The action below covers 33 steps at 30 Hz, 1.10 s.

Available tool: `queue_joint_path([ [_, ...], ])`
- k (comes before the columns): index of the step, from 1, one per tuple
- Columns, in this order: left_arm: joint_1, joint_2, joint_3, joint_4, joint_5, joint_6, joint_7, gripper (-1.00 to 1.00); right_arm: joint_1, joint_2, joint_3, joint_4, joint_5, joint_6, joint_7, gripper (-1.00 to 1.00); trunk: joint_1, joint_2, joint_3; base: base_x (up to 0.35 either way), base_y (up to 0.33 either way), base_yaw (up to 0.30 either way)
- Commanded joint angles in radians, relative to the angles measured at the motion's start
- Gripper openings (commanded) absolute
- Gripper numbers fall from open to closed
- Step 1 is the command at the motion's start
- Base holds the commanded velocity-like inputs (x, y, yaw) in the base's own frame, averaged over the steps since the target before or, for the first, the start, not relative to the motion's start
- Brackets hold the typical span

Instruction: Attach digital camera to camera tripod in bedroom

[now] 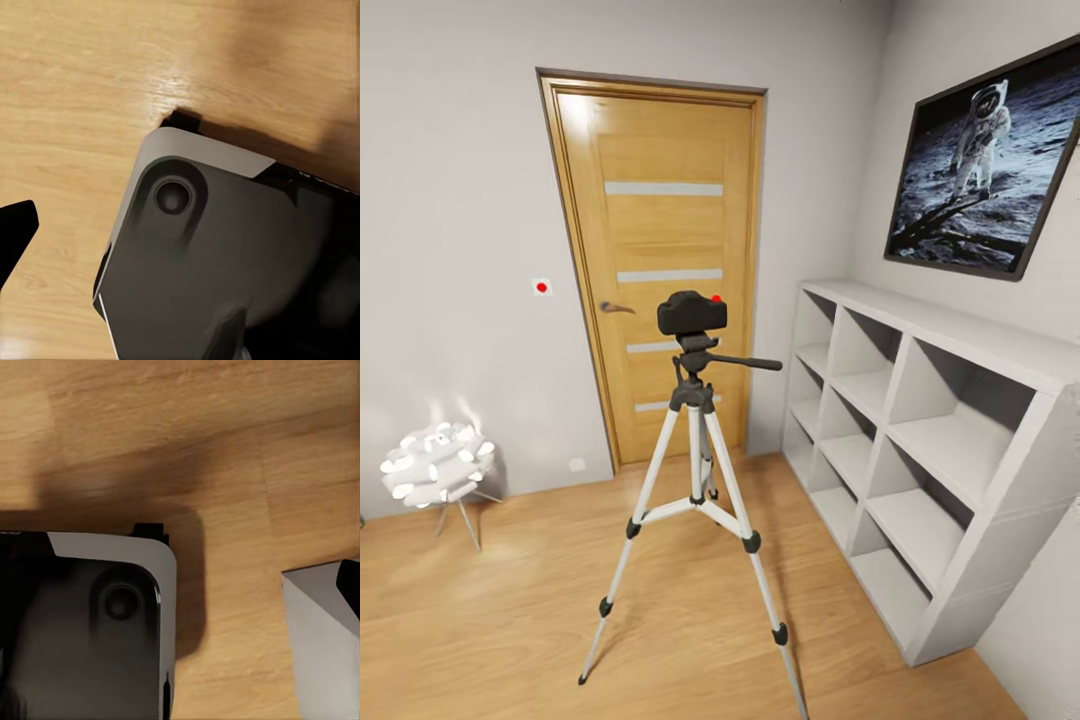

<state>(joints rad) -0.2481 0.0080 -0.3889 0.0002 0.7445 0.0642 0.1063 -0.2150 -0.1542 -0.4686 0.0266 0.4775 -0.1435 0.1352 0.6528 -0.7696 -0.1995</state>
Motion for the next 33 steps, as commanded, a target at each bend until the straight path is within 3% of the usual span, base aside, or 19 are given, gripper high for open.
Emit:
queue_joint_path([
  [1, -0.001, 0.000, -0.008, 0.000, 0.007, 0.003, 0.003, 1.00, -0.001, -0.001, -0.008, 0.003, 0.007, -0.005, 0.002, 1.00, 0.000, -0.001, 0.000, 0.000, 0.000, -0.100],
  [33, -0.001, 0.000, -0.008, 0.000, 0.008, 0.001, 0.004, 1.00, -0.001, 0.001, 0.001, 0.003, 0.014, -0.002, 0.001, 1.00, 0.000, -0.001, 0.040, 0.000, 0.000, -0.072],
])
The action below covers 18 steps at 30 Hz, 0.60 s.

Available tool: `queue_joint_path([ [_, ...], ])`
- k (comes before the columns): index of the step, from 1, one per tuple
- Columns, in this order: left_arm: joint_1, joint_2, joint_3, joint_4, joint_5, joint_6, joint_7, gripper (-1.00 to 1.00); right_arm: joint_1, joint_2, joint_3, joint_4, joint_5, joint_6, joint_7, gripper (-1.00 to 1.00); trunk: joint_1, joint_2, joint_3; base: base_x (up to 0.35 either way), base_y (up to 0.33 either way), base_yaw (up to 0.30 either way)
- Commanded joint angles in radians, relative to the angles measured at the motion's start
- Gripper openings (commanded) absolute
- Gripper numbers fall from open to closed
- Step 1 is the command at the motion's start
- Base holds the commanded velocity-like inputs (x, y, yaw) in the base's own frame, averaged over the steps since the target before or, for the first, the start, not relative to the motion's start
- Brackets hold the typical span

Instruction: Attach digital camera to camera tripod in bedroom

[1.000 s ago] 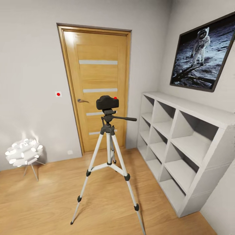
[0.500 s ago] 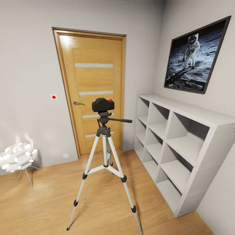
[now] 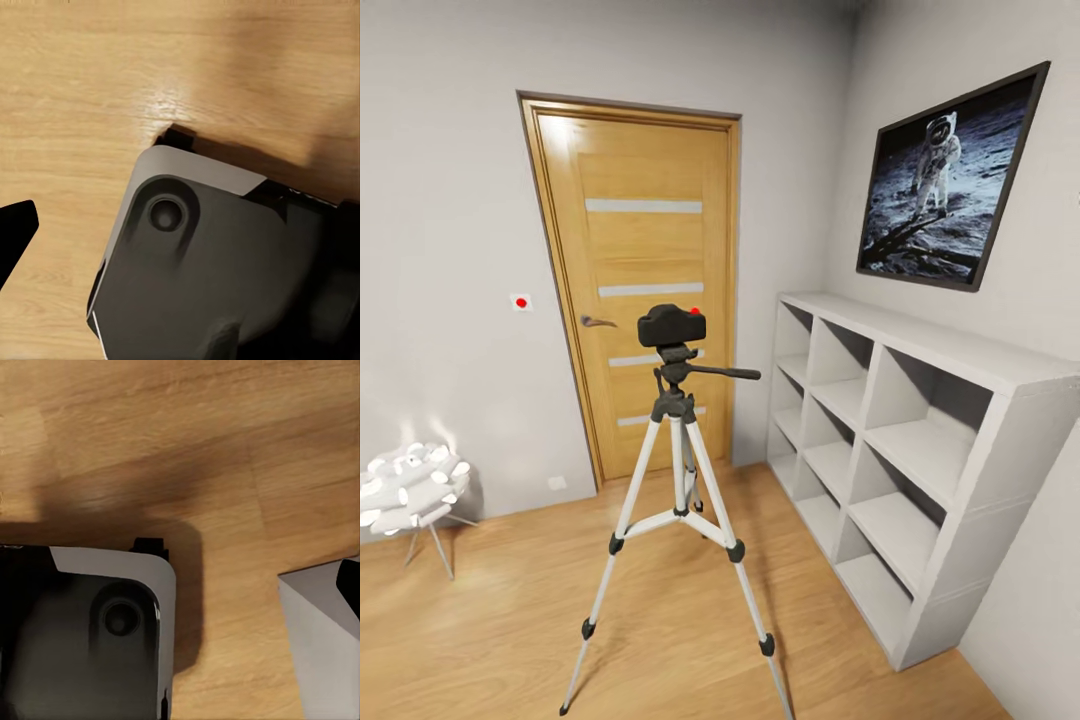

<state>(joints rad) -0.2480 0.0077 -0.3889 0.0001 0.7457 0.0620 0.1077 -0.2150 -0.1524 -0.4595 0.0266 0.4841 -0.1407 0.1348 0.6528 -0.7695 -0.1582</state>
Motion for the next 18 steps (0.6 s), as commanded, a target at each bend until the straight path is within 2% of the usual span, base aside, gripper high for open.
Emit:
queue_joint_path([
  [1, -0.001, 0.000, -0.008, 0.000, 0.007, 0.003, 0.003, 1.00, -0.001, 0.000, -0.008, 0.003, 0.007, -0.005, 0.002, 1.00, 0.000, -0.001, 0.000, 0.000, 0.000, -0.002],
  [18, -0.001, 0.000, -0.014, -0.015, 0.003, 0.004, 0.003, 1.00, -0.001, 0.008, -0.008, 0.006, 0.005, -0.004, 0.002, 1.00, 0.000, -0.001, 0.027, 0.000, 0.000, 0.000],
])
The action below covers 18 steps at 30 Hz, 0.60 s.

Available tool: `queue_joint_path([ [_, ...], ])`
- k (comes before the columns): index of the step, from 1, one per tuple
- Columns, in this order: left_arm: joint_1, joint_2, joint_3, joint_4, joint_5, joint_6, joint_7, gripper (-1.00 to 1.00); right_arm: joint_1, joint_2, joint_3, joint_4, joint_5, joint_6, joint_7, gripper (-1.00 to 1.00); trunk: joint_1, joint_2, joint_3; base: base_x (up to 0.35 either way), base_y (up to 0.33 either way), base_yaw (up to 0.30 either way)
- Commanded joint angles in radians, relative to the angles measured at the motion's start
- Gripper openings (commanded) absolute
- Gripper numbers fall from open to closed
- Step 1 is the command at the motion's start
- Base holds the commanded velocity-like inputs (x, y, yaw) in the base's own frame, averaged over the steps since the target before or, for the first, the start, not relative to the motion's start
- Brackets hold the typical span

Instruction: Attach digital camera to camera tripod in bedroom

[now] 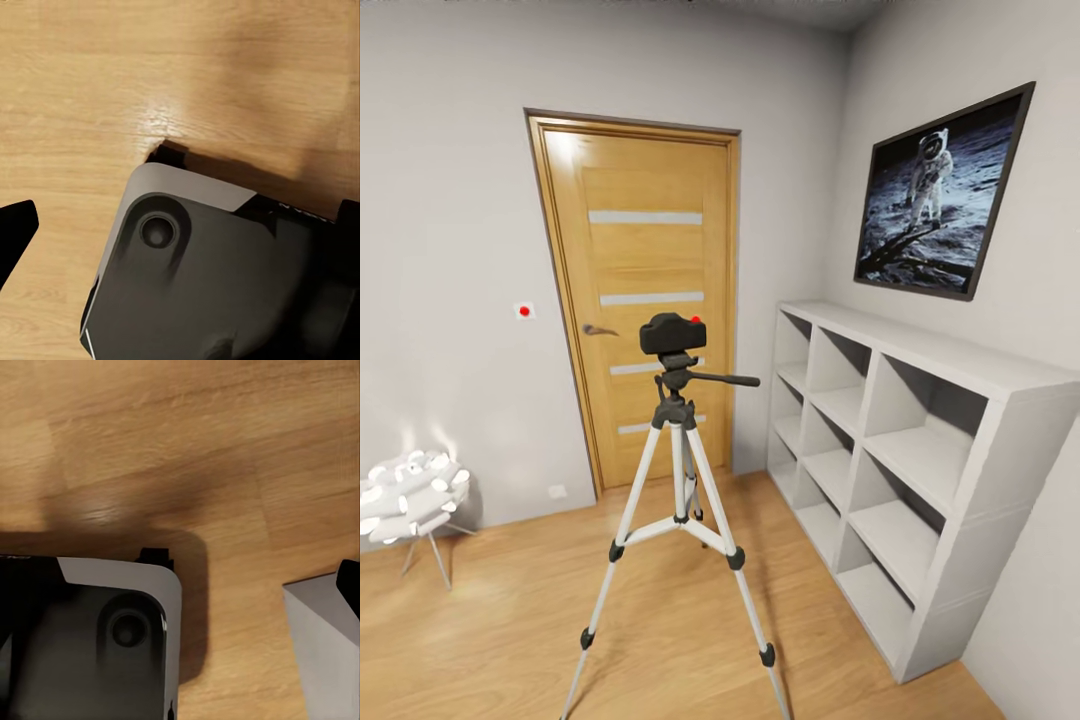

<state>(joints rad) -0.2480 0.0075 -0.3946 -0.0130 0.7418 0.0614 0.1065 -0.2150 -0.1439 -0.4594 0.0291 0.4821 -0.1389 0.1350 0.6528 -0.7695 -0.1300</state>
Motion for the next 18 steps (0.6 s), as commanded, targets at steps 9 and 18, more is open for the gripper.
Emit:
queue_joint_path([
  [9, -0.001, 0.000, -0.008, -0.001, 0.005, 0.005, 0.004, 1.00, -0.001, -0.002, -0.008, 0.003, 0.007, -0.005, 0.002, 1.00, 0.000, -0.001, 0.013, 0.000, 0.000, 0.000],
  [18, -0.001, 0.000, -0.009, -0.001, 0.005, 0.005, 0.004, 1.00, -0.001, -0.002, -0.008, 0.003, 0.007, -0.005, 0.002, 1.00, 0.000, -0.001, 0.027, 0.000, 0.000, 0.000],
])
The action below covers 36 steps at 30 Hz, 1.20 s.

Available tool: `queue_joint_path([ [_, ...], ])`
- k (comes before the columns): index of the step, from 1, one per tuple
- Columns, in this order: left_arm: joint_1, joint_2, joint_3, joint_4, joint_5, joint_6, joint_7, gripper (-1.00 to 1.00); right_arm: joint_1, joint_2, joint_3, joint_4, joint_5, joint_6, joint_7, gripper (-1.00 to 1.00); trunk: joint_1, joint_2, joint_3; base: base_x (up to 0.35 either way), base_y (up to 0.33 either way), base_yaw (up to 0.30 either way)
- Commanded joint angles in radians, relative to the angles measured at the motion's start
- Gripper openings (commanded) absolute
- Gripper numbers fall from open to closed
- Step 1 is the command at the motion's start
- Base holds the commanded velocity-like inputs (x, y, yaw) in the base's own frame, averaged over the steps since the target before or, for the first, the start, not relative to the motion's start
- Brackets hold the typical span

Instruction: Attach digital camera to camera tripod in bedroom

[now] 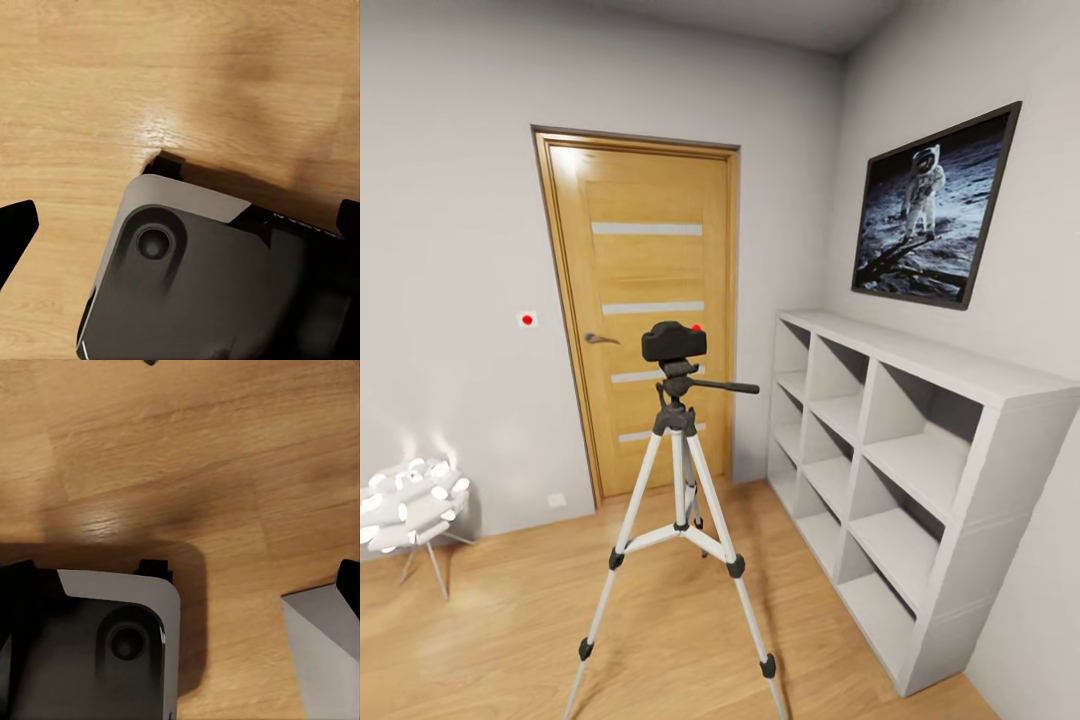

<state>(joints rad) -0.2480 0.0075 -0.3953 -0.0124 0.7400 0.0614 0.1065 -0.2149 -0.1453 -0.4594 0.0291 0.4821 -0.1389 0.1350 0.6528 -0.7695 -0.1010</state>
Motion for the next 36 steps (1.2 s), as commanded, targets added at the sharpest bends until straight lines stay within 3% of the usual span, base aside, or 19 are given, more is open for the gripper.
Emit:
queue_joint_path([
  [1, -0.001, 0.000, -0.008, -0.001, 0.007, 0.005, 0.004, 1.00, -0.001, -0.001, -0.008, 0.003, 0.007, -0.005, 0.002, 1.00, 0.000, -0.001, 0.000, 0.000, 0.000, 0.000],
  [14, -0.001, 0.000, -0.009, -0.001, 0.006, 0.005, 0.004, 1.00, -0.001, 0.000, -0.008, 0.003, 0.007, -0.005, 0.002, 1.00, 0.000, -0.001, 0.018, 0.000, 0.000, 0.000],
  [36, -0.001, 0.000, -0.010, -0.001, 0.007, 0.005, 0.004, 1.00, -0.001, -0.002, -0.007, 0.003, 0.009, 0.009, 0.003, 1.00, 0.000, -0.001, 0.020, 0.000, 0.000, 0.000],
])
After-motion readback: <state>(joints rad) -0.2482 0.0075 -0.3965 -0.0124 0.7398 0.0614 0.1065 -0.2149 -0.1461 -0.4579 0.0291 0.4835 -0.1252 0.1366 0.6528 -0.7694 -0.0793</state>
